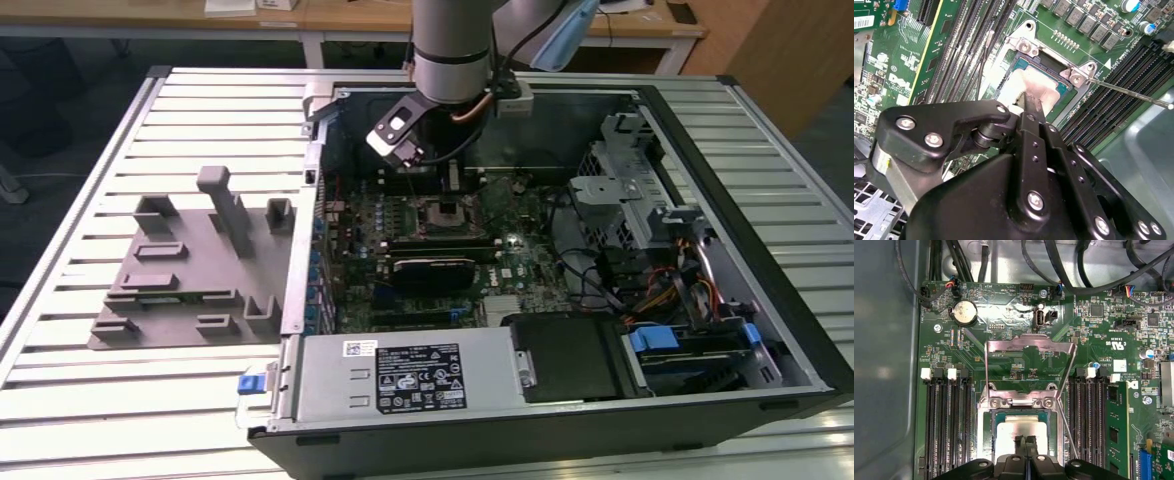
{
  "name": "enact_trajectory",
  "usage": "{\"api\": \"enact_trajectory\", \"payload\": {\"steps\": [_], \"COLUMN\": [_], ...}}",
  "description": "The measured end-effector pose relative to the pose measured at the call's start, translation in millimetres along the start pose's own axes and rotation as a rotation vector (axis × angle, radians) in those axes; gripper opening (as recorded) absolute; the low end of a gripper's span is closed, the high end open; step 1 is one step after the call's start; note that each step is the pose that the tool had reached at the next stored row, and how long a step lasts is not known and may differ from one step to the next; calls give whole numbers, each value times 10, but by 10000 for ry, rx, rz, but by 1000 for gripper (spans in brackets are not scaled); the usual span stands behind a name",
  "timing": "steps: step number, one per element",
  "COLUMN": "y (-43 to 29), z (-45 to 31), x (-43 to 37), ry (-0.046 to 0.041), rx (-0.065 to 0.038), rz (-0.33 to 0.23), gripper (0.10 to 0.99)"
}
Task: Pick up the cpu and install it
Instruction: 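Place the cpu into insertion slot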
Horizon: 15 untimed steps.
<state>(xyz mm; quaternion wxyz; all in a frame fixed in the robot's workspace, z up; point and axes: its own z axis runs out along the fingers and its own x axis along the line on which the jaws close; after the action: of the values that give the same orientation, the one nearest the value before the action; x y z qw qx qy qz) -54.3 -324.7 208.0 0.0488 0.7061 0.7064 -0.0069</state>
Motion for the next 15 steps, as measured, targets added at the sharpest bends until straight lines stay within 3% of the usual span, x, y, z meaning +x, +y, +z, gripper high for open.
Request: {"api": "enact_trajectory", "payload": {"steps": [6, 15], "y": [0, -4], "z": [0, 68], "x": [0, 6], "ry": [-1, -2], "rx": [0, 0], "rz": [0, 0], "gripper": [106, 106]}}
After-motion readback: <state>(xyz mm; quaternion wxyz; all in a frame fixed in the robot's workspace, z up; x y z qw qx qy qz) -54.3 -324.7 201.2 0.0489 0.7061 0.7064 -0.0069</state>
